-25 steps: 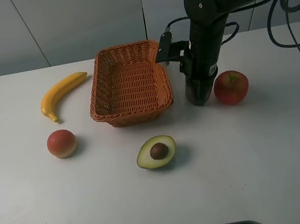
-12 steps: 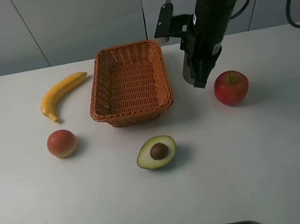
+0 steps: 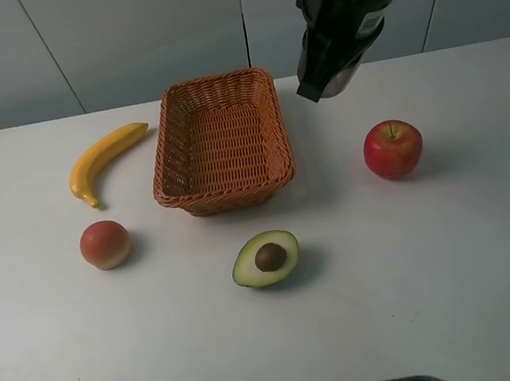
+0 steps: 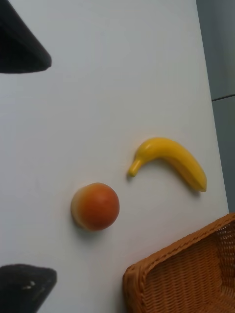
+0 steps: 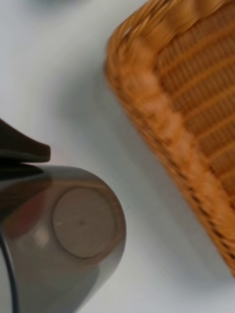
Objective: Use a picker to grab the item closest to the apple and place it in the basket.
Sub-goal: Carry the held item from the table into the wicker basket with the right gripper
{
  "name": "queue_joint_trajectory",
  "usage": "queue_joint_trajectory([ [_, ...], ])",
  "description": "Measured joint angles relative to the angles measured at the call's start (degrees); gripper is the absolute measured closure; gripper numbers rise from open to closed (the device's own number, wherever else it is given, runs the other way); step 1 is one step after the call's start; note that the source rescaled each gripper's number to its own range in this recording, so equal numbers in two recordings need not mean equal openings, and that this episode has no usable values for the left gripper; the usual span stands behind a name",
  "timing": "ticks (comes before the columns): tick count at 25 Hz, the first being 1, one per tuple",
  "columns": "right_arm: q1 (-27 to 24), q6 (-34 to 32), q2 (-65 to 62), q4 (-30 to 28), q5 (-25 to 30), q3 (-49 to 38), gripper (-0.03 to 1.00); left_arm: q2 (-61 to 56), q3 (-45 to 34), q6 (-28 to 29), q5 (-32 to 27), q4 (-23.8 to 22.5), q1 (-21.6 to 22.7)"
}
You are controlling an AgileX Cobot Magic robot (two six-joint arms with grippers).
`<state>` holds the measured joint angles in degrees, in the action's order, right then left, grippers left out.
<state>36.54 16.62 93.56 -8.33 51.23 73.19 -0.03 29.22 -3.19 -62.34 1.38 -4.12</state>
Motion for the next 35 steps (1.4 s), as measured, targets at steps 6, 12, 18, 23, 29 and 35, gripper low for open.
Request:
queue_joint_trajectory([
  [6,5.62,-8.87,-1.17,-0.51,0.20,0.00,0.97,0.00,0.00,0.00,0.00,0.00,0.00],
  [12,10.76,-16.16,-1.17,-3.62,-4.25,0.00,0.97,0.00,0.00,0.00,0.00,0.00,0.00],
  [18,12.51,-30.06,1.67,-13.52,-10.46,0.00,0.97,0.00,0.00,0.00,0.00,0.00,0.00],
  [23,14.28,-40.57,6.49,-20.45,-17.19,0.00,0.97,0.00,0.00,0.00,0.00,0.00,0.00],
  [29,15.00,-45.09,13.89,-24.49,-20.72,3.21,0.97,0.00,0.00,0.12,0.00,0.00,0.00],
  [35,15.00,-45.43,20.76,-25.47,-20.72,7.64,0.97,0.00,0.00,0.12,0.00,0.00,0.00],
])
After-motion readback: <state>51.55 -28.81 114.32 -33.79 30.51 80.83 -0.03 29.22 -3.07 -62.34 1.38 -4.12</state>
